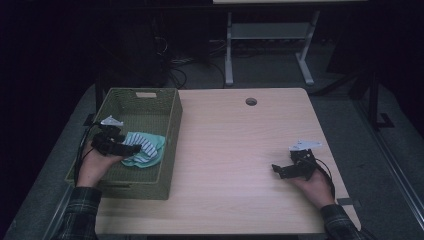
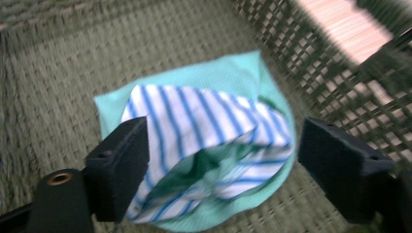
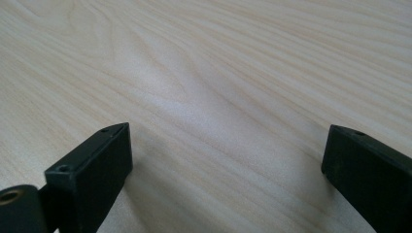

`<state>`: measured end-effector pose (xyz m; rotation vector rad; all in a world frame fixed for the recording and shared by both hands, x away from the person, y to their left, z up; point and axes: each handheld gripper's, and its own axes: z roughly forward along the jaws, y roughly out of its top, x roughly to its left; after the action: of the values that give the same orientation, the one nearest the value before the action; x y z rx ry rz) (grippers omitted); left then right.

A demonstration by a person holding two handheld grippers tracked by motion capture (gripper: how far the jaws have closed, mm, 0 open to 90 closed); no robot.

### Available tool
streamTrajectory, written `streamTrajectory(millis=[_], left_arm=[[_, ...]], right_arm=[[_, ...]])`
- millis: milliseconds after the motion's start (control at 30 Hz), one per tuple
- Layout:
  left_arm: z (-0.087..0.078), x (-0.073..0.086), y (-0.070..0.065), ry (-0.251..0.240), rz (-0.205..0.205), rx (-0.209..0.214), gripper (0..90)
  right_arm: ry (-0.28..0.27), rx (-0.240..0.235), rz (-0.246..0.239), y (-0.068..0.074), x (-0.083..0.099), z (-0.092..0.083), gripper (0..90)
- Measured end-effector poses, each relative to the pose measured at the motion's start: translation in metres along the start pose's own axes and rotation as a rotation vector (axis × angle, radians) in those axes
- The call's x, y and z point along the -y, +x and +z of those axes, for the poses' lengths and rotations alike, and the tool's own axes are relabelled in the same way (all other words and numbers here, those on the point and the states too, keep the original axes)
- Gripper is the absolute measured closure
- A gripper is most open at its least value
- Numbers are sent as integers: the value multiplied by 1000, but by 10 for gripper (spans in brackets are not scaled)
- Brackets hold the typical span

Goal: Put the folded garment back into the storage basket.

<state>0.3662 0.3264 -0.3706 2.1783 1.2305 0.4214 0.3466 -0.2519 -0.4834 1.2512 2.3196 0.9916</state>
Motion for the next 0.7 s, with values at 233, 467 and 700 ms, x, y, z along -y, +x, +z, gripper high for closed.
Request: streamTrajectory(millis=[233, 467, 700], left_arm=[[-8, -17, -22, -54, 1, 31, 163], [-11, -33, -46, -102, 18, 80, 163], [-9, -46, -72, -132, 41, 115, 163]], right_arm=[[1, 0, 1, 0, 0, 0, 38], [1, 0, 0, 0, 0, 0, 38], [2, 2, 0, 0, 0, 0, 38]])
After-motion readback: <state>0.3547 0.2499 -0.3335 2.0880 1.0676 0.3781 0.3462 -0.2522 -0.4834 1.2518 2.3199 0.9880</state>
